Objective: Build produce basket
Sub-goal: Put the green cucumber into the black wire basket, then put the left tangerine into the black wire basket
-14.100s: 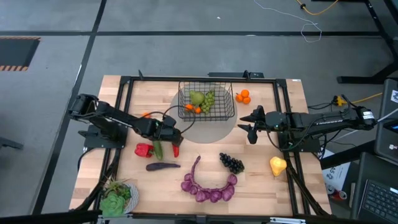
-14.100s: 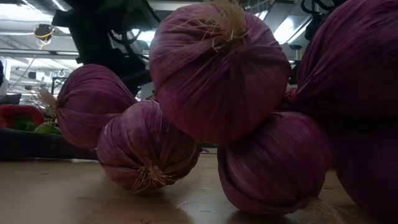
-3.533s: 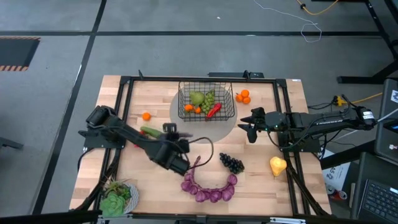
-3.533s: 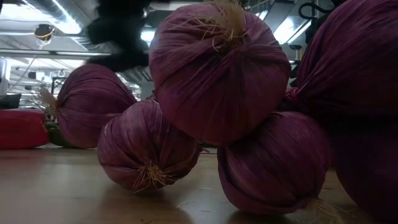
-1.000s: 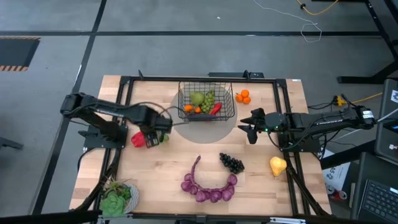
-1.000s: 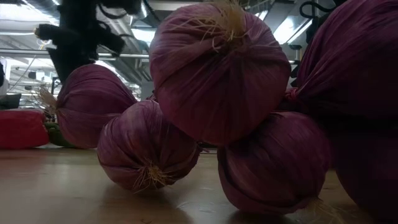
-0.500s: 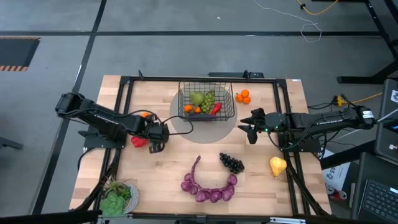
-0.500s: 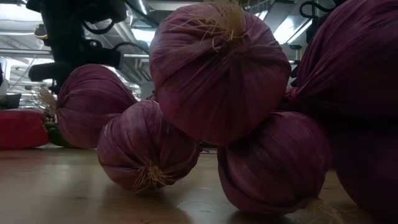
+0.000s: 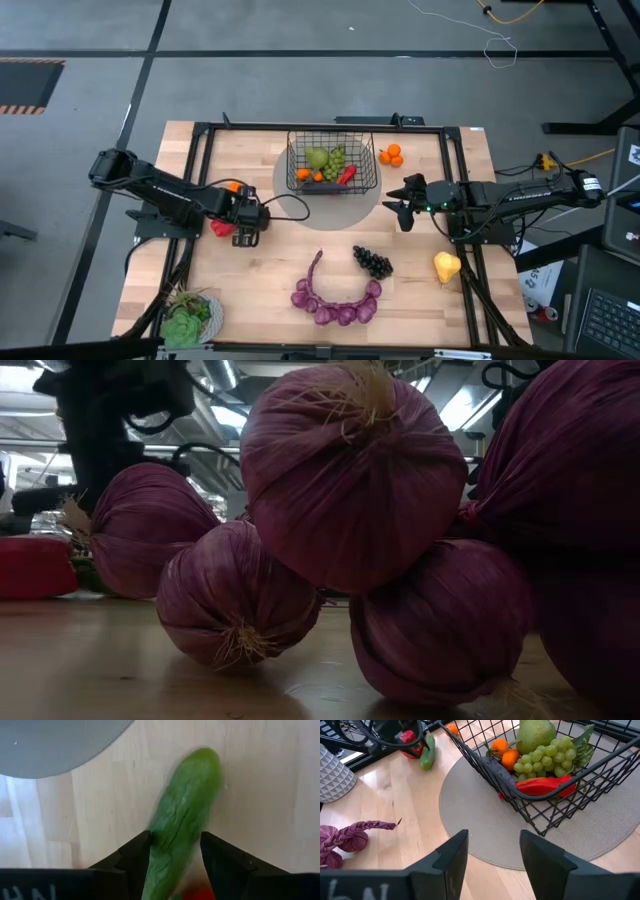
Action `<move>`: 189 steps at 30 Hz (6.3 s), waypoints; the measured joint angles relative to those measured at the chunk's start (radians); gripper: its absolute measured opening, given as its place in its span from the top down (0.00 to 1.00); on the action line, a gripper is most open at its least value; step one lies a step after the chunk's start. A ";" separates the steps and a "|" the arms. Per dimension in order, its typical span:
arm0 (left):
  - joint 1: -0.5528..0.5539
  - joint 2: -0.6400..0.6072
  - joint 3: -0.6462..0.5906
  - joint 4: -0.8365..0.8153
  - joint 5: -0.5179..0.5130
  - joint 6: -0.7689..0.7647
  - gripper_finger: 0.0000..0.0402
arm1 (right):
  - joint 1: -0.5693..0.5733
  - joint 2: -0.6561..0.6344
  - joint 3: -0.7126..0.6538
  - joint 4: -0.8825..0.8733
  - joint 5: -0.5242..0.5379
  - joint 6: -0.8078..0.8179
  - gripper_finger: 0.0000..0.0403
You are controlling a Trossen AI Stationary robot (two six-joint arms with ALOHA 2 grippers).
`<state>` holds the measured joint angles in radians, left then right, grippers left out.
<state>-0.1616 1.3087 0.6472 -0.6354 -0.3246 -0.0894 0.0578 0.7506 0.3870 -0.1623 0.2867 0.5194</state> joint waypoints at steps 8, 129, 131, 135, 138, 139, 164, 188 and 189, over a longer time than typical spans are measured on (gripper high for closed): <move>0.000 -0.002 -0.106 0.206 -0.018 0.012 0.58 | 0.000 0.000 0.000 0.000 0.000 0.000 0.55; 0.389 0.359 0.454 0.897 -0.153 0.087 0.38 | 0.000 0.000 0.000 -0.027 0.001 -0.029 0.55; 0.362 0.359 0.455 0.893 -0.133 0.053 0.38 | 0.000 0.000 0.000 -0.027 0.001 -0.030 0.55; 0.288 0.359 0.455 0.892 0.000 -0.044 0.39 | 0.000 0.011 0.000 -0.030 0.000 0.055 0.55; 0.221 0.358 0.454 0.875 0.123 -0.073 0.39 | 0.000 0.021 0.000 -0.030 0.007 0.080 0.55; 0.197 0.358 0.454 0.861 0.152 -0.081 0.39 | 0.000 0.025 0.000 -0.031 0.007 0.087 0.55; -0.024 0.200 0.454 -0.166 0.160 -0.432 0.39 | 0.000 0.237 -0.001 0.067 0.008 0.232 0.55; -0.088 0.171 0.448 -0.935 -0.232 -1.214 0.39 | 0.000 0.240 -0.001 0.076 0.008 0.226 0.55; -0.101 0.162 0.449 -0.935 -0.236 -1.193 0.39 | 0.000 0.240 -0.001 0.076 0.008 0.219 0.55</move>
<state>-0.2621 1.4709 1.0958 -1.5708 -0.5608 -1.2826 0.0578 0.9910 0.3862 -0.0860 0.2947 0.7385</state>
